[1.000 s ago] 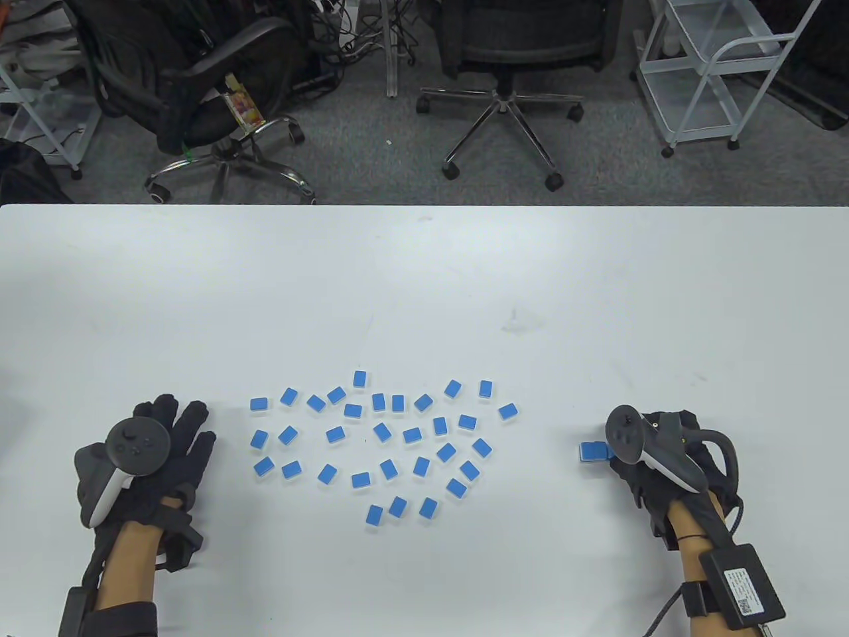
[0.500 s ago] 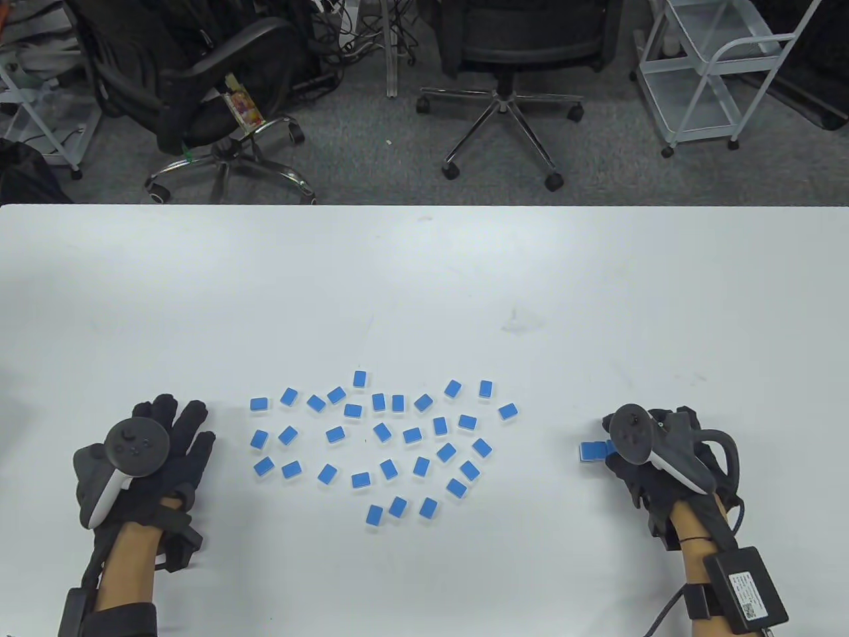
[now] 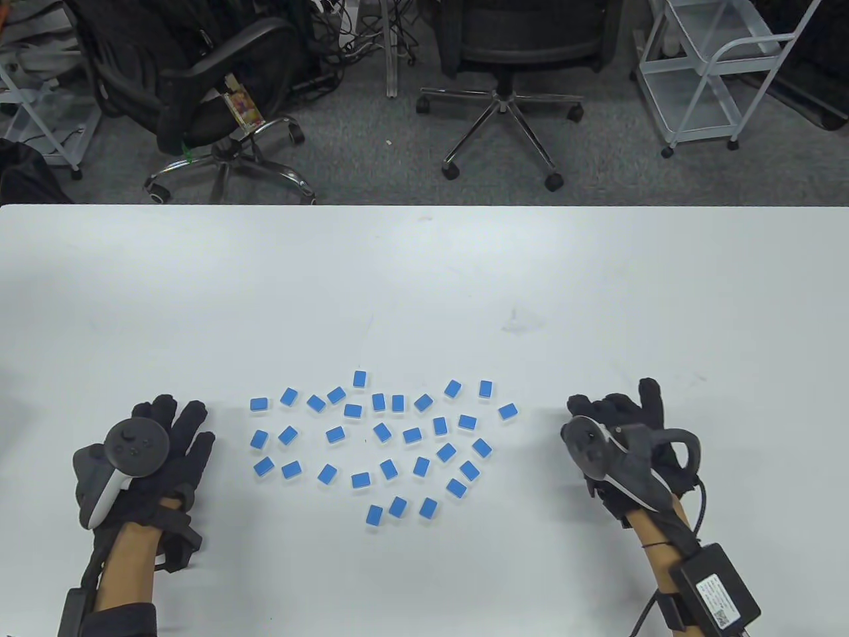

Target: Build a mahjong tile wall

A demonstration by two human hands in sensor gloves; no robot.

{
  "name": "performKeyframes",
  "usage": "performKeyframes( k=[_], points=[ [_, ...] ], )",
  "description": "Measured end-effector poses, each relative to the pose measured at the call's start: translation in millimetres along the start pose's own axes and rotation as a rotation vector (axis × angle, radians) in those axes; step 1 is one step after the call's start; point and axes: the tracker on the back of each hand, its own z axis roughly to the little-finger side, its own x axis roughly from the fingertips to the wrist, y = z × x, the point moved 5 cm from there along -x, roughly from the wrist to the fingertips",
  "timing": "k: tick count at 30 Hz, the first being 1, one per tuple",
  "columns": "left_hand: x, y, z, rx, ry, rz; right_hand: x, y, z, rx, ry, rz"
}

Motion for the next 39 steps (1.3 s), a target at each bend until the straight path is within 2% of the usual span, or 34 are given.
performKeyframes(
  k=[3,5,11,12,14,17,20,24,27,29,31,33,36,37,39],
  points=[
    [-0.6,-0.5,0.1,0.006,-0.003,0.003,-22.4,9.7,-32.7,0.127,0.005,-0.086],
    [-0.5,-0.9,0.9,0.009,0.0,0.006,-43.4,24.2,-53.9,0.246,0.028,-0.152],
    [-0.2,-0.5,1.2,0.021,-0.003,0.004,-72.8,64.8,-84.4,0.278,0.091,-0.286],
    [-0.3,-0.6,1.2,0.021,-0.003,0.005,-74.2,67.9,-87.0,0.289,0.096,-0.296],
    [-0.4,-0.6,1.2,0.022,-0.004,0.006,-75.2,63.0,-90.6,0.318,0.092,-0.233],
    [-0.8,0.0,0.9,0.03,-0.008,0.003,-71.6,63.5,-89.4,0.29,0.093,-0.281],
    [-1.8,0.3,0.9,0.033,-0.008,0.003,-59.0,57.4,-88.2,0.292,0.027,-0.259],
    [-2.7,-1.1,1.0,0.033,-0.007,0.01,-37.0,15.2,-61.9,0.246,0.002,-0.099],
    [-2.7,-1.6,0.7,0.036,-0.008,0.012,-18.1,-18.9,-13.5,0.132,0.07,-0.004],
    [-2.6,-1.5,0.5,0.035,-0.009,0.01,-3.7,-25.8,18.5,0.063,0.123,0.016],
    [-3.1,-2.1,0.3,0.04,-0.011,0.013,11.0,-20.4,49.9,0.02,0.196,0.012],
    [-3.6,-3.0,-0.4,0.042,-0.012,0.018,22.9,-2.2,79.4,0.005,0.261,-0.018],
    [-3.8,-3.2,-0.9,0.035,-0.013,0.017,23.8,22.6,100.5,0.019,0.271,-0.061],
    [-3.7,-3.2,-0.8,0.037,-0.014,0.019,22.0,31.3,107.8,0.028,0.28,-0.132],
    [-3.4,-1.6,-0.9,0.049,-0.016,0.01,19.1,38.7,112.4,-0.011,0.288,-0.124]
  ],
)
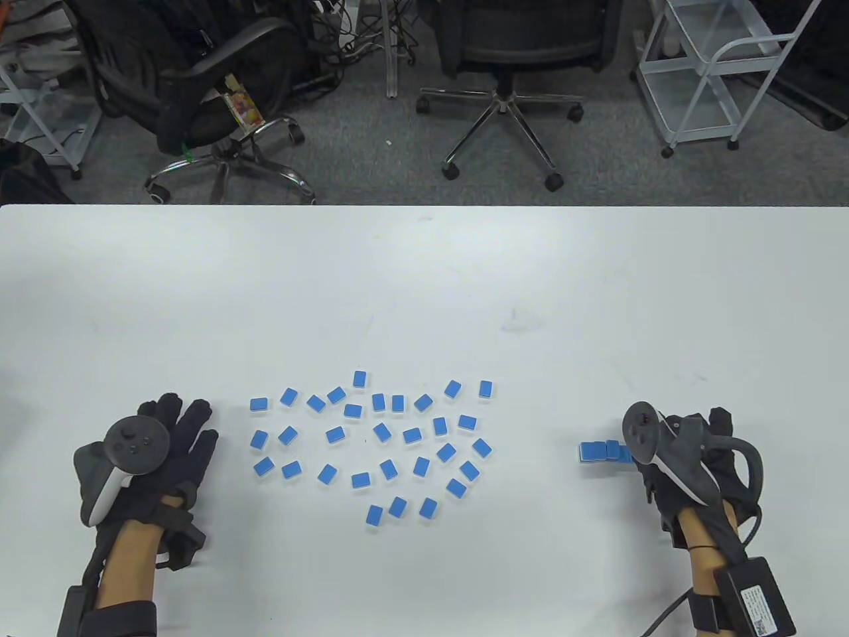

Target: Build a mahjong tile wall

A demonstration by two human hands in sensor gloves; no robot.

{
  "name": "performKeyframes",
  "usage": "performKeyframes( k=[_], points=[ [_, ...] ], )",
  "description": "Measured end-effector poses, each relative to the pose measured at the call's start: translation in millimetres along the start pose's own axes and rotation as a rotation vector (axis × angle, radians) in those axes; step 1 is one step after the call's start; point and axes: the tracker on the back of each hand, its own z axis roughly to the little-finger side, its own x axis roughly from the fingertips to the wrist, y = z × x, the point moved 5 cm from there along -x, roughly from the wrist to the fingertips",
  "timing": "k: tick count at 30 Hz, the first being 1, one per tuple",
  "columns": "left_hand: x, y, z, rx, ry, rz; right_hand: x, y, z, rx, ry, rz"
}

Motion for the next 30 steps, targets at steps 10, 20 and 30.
performKeyframes(
  k=[10,20,30],
  points=[
    [-1.0,-0.1,-0.8,0.007,-0.007,0.003,-2.2,20.2,-16.6,0.051,-0.081,-0.066],
    [-0.7,-0.6,-0.9,0.018,-0.007,0.006,-1.4,25.6,-22.8,0.1,-0.101,-0.067],
    [-1.0,-1.9,-1.4,0.019,-0.01,0.012,-1.4,29.3,-26.0,0.126,-0.114,-0.066]
  ],
)
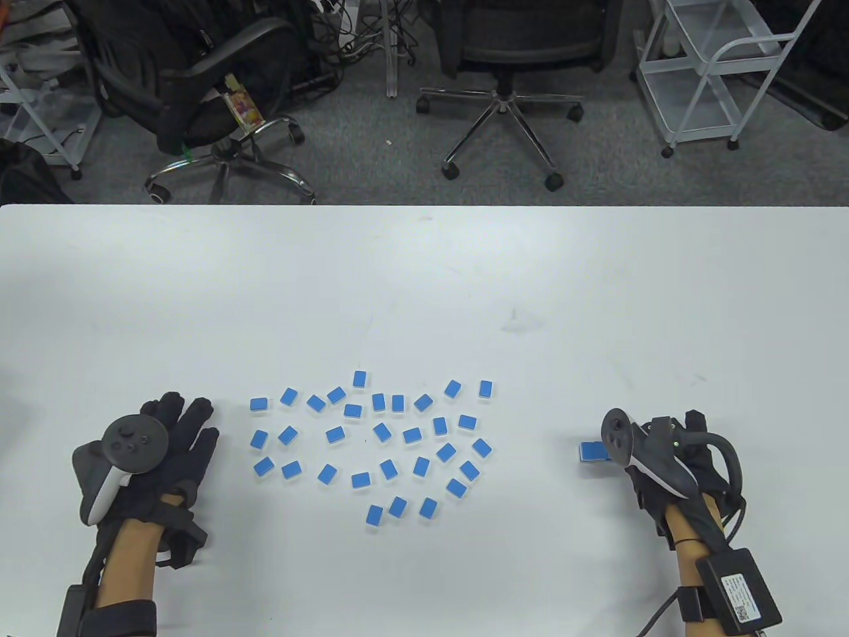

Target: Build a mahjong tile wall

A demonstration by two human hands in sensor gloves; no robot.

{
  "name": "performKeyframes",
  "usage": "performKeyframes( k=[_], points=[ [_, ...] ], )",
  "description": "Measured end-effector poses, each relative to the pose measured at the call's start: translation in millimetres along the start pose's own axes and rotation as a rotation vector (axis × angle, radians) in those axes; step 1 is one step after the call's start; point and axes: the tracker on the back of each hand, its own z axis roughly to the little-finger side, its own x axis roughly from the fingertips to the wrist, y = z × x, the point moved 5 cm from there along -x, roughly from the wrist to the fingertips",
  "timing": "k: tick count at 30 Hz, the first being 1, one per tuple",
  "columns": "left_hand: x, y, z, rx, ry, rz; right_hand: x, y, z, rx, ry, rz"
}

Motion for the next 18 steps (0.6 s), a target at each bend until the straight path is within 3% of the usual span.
performKeyframes(
  k=[13,18],
  points=[
    [-1.2,-1.0,1.7,0.013,0.005,0.011,0.4,0.3,-1.8,-0.015,-0.006,-0.012],
    [-0.9,-3.1,2.8,0.011,0.007,0.021,6.3,-11.8,2.3,-0.048,0.0,0.03]
  ],
)
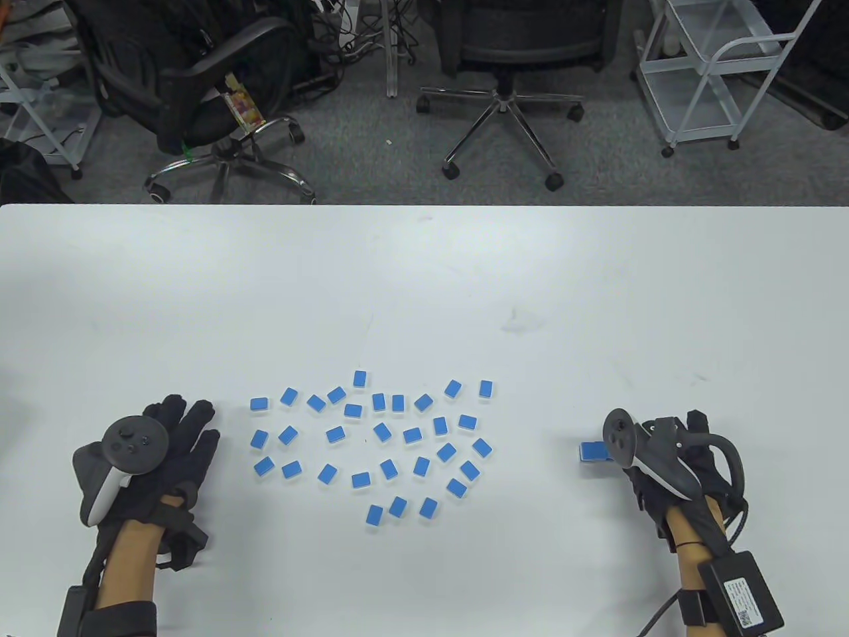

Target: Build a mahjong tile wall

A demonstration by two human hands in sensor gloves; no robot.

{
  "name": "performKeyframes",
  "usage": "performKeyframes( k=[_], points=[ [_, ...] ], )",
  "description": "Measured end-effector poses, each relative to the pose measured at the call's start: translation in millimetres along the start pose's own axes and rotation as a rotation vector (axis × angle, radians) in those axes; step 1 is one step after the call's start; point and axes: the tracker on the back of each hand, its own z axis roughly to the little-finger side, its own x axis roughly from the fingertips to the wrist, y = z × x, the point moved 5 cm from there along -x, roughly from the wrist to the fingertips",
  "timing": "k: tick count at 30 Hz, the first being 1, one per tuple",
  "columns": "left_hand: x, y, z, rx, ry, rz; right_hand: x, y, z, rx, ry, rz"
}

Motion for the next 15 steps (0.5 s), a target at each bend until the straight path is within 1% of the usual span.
performKeyframes(
  k=[2,4,5,7,10,11,13,14,15],
  points=[
    [0.5,1.9,-0.5,0.003,0.0,-0.008,4.4,-10.4,-2.6,-0.035,-0.011,0.072],
    [1.2,2.7,-1.5,0.006,-0.006,-0.014,11.8,-20.6,-12.2,-0.047,-0.056,0.147],
    [1.4,2.3,-1.6,0.005,-0.007,-0.012,17.0,-26.3,-21.2,-0.052,-0.093,0.194],
    [0.7,0.2,0.0,0.003,-0.002,0.0,27.5,-34.2,-46.8,-0.048,-0.197,0.242],
    [-0.2,1.5,0.9,0.01,0.003,-0.003,41.5,-39.5,-93.5,-0.041,-0.35,0.251],
    [0.0,2.2,0.7,0.01,0.002,-0.006,43.6,-39.6,-103.4,-0.036,-0.376,0.243],
    [2.0,3.5,-0.5,0.002,-0.005,-0.015,49.6,-37.0,-134.8,-0.01,-0.432,0.223],
    [2.5,3.5,-0.7,0.001,-0.007,-0.015,50.3,-35.6,-142.1,0.007,-0.442,0.221],
    [3.1,3.5,-0.7,0.001,-0.01,-0.014,49.6,-30.7,-158.7,0.073,-0.459,0.202]
  ],
)
